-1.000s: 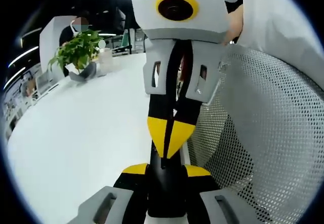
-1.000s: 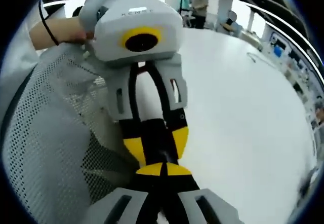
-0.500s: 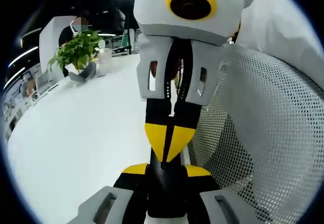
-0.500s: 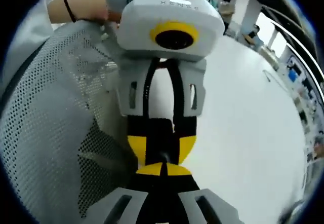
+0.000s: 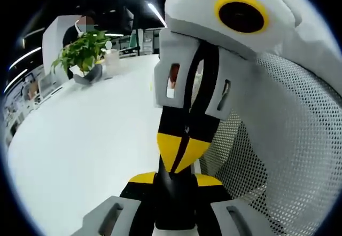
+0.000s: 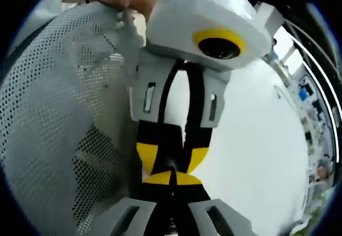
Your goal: Press the specified remote control buttons in sequence, fully releasing each button before pressing the next.
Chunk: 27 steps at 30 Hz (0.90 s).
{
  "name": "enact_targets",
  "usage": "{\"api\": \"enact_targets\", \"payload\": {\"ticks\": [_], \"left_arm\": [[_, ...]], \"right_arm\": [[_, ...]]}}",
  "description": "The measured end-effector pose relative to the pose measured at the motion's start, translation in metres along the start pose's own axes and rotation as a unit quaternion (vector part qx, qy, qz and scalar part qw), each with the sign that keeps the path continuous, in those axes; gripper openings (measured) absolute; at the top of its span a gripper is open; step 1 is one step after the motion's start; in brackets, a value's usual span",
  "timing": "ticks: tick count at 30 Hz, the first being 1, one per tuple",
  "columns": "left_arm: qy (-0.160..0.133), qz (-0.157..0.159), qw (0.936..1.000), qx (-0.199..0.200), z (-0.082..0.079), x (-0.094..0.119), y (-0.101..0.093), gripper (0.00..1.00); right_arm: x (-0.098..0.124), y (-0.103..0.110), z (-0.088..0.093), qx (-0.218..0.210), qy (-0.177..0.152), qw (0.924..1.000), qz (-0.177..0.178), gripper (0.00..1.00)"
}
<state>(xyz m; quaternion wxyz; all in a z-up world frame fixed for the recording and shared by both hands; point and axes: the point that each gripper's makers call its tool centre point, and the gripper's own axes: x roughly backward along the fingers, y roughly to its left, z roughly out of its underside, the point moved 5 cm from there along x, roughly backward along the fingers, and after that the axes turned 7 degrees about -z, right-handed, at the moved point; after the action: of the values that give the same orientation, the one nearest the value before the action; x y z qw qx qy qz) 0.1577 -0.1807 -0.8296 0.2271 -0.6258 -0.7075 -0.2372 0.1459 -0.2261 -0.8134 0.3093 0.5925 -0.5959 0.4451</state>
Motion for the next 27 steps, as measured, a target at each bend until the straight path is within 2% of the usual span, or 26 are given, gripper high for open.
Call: {"api": "enact_targets", "payload": {"ticks": [2, 3, 5, 7, 9, 12, 15, 17, 21, 24, 25, 27], "left_arm": [[0.0, 0.0, 1.0, 0.0, 0.0, 0.0, 0.0, 0.25], [-0.001, -0.001, 1.0, 0.0, 0.0, 0.0, 0.0, 0.25], [-0.003, -0.001, 1.0, 0.0, 0.0, 0.0, 0.0, 0.25], [-0.005, -0.001, 1.0, 0.0, 0.001, 0.0, 0.0, 0.25], [-0.006, -0.001, 1.0, 0.001, 0.001, 0.0, 0.0, 0.25], [-0.007, -0.001, 1.0, 0.0, 0.001, 0.0, 0.0, 0.25], [-0.007, 0.0, 1.0, 0.0, 0.001, 0.0, 0.0, 0.25], [-0.007, -0.001, 1.0, 0.0, 0.001, 0.0, 0.0, 0.25], [-0.008, 0.0, 1.0, 0.0, 0.001, 0.0, 0.0, 0.25], [-0.008, 0.0, 1.0, 0.0, 0.001, -0.001, 0.0, 0.25], [-0.008, 0.0, 1.0, 0.0, 0.001, -0.001, 0.0, 0.25], [-0.009, 0.0, 1.0, 0.0, 0.001, -0.001, 0.0, 0.25]], "right_arm": [[0.0, 0.001, -0.001, 0.03, 0.006, 0.9995, 0.007, 0.0], [0.0, 0.003, -0.001, 0.066, 0.013, 0.9977, 0.009, 0.0], [0.0, 0.003, -0.001, 0.091, 0.015, 0.9957, 0.004, 0.0], [0.001, 0.002, 0.0, 0.038, -0.004, 0.9992, -0.008, 0.0], [0.002, -0.001, 0.001, -0.015, -0.023, 0.9993, -0.025, 0.0], [0.001, 0.005, -0.007, -0.071, -0.071, 0.9922, -0.073, 0.0], [0.0, 0.004, -0.007, -0.037, -0.048, 0.9967, -0.054, 0.0], [0.0, 0.001, -0.006, -0.044, -0.044, 0.9973, -0.038, 0.0], [0.0, -0.002, -0.005, -0.074, -0.052, 0.995, -0.043, 0.0], [0.0, -0.002, -0.005, -0.07, -0.043, 0.996, -0.037, 0.0], [0.002, -0.005, 0.0, -0.064, -0.024, 0.9974, -0.025, 0.0], [0.002, -0.005, 0.001, -0.082, -0.032, 0.9955, -0.035, 0.0]]}}
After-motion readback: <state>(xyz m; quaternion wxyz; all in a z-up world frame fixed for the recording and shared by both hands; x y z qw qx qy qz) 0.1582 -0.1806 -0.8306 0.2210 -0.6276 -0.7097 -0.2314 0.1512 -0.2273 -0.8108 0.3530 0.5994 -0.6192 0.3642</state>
